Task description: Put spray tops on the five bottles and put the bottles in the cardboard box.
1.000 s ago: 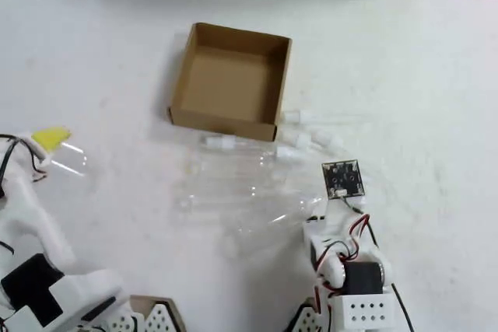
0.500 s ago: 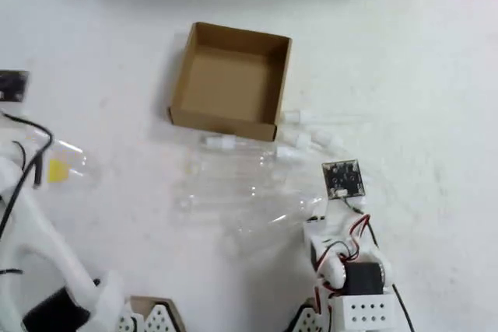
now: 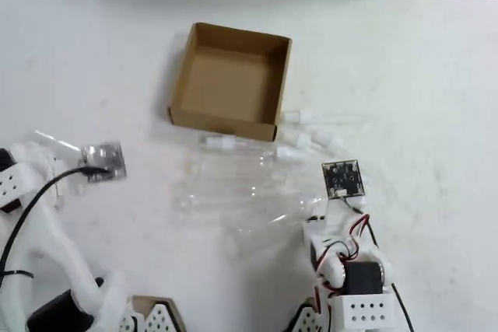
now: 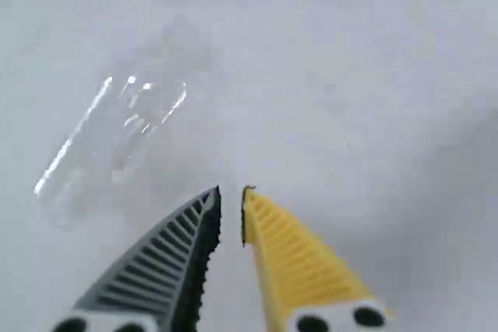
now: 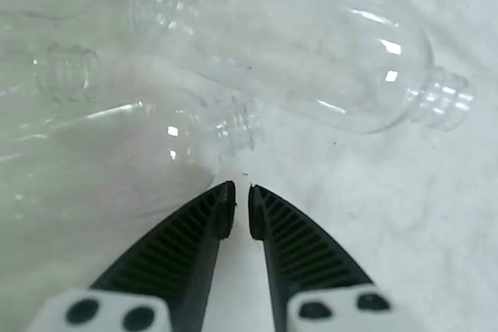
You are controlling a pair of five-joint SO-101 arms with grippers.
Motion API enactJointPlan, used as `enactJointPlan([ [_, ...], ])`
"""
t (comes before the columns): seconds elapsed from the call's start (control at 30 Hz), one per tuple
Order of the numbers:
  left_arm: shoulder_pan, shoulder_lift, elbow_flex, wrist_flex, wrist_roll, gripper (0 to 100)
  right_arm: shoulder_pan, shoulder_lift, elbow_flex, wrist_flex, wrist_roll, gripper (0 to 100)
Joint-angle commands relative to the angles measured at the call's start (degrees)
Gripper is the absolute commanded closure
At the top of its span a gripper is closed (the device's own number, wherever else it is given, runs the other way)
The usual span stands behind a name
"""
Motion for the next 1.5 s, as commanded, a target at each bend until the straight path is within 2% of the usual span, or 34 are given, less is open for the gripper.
enactJointPlan([
  [0.0,-1.7,-2.6,0.3,-3.9,-17.2,91,0.6,-0.2,0.4,0.4,0.5,98.2],
  [0.2,0.2,-2.5,0.6,-12.0,-17.2,76,0.6,-0.2,0.4,0.4,0.5,98.2],
  [0.43,5.3,-2.4,0.1,-18.2,-17.2,76,0.6,-0.2,0.4,0.4,0.5,98.2],
  [0.7,10.0,-2.1,0.2,-20.4,-15.6,76,0.6,-0.2,0.4,0.4,0.5,98.2],
  [0.83,11.5,3.4,-1.6,-22.7,-13.9,76,0.6,-0.2,0.4,0.4,0.5,98.2],
  [0.93,11.5,10.4,-7.0,-21.5,-10.6,76,0.6,-0.2,0.4,0.4,0.5,98.2],
  [1.1,11.2,20.3,-15.4,-14.8,-10.3,75,0.6,-0.2,0.4,0.4,0.5,98.2],
  [1.23,11.2,26.2,-18.8,-14.9,-7.6,75,0.6,-0.2,0.4,0.4,0.5,98.2],
  [1.47,11.4,31.7,-19.4,-15.6,-7.5,75,0.5,-0.2,0.4,0.4,0.5,98.2],
])
